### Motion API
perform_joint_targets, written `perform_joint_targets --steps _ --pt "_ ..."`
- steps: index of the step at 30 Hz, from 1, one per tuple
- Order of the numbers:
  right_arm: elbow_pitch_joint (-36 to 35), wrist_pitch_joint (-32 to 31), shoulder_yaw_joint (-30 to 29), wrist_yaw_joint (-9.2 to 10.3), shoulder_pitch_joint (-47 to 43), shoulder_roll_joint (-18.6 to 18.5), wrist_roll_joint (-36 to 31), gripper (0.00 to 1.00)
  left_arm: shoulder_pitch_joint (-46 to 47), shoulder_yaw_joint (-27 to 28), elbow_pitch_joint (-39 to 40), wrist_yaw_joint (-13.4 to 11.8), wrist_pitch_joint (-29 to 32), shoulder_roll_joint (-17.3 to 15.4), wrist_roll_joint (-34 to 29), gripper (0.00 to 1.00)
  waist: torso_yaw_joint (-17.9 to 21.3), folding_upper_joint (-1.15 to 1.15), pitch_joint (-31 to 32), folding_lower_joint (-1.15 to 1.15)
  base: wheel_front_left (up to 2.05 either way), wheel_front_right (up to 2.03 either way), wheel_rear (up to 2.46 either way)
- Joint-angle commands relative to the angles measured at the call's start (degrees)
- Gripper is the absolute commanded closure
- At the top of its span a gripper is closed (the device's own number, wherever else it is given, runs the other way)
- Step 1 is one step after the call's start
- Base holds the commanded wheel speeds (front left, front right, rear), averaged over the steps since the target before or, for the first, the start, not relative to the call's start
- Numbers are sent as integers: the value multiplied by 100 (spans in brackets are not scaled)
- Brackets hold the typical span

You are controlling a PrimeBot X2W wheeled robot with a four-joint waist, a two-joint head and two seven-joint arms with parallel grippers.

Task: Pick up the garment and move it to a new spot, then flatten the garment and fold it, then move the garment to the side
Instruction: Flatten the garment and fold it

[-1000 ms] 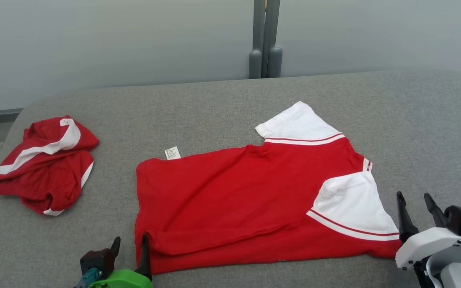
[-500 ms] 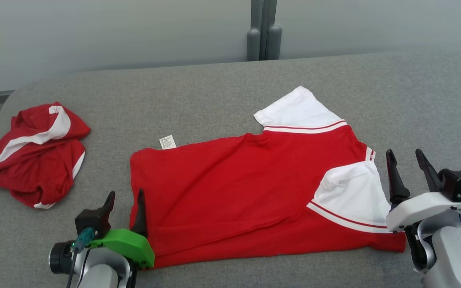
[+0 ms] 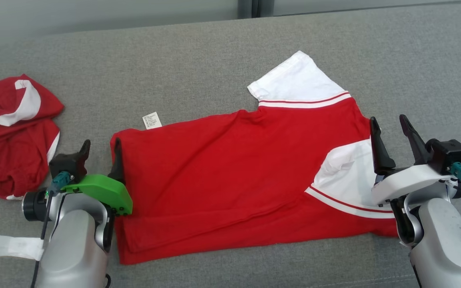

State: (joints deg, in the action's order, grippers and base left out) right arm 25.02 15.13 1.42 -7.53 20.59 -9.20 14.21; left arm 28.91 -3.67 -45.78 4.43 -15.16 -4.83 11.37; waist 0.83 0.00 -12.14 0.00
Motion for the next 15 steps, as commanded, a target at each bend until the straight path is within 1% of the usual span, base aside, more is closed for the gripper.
perform_joint_targets --steps 1,6,13,15 --pt "-50 1 34 9 88 13 46 0 214 33 -136 42 4 -90 -19 0 143 0 -199 0 0 0 0" --pt "-100 1 92 9 160 -10 109 0 502 122 -615 74 4 -132 77 0 242 0 -311 0 0 0 0" --pt "-155 1 153 9 328 -45 140 0 775 196 -1005 133 4 -77 177 0 309 0 -488 0 0 0 0" --pt "-127 1 233 9 459 -114 121 0 865 214 -1113 132 4 -64 207 0 301 0 -556 0 0 0 0"
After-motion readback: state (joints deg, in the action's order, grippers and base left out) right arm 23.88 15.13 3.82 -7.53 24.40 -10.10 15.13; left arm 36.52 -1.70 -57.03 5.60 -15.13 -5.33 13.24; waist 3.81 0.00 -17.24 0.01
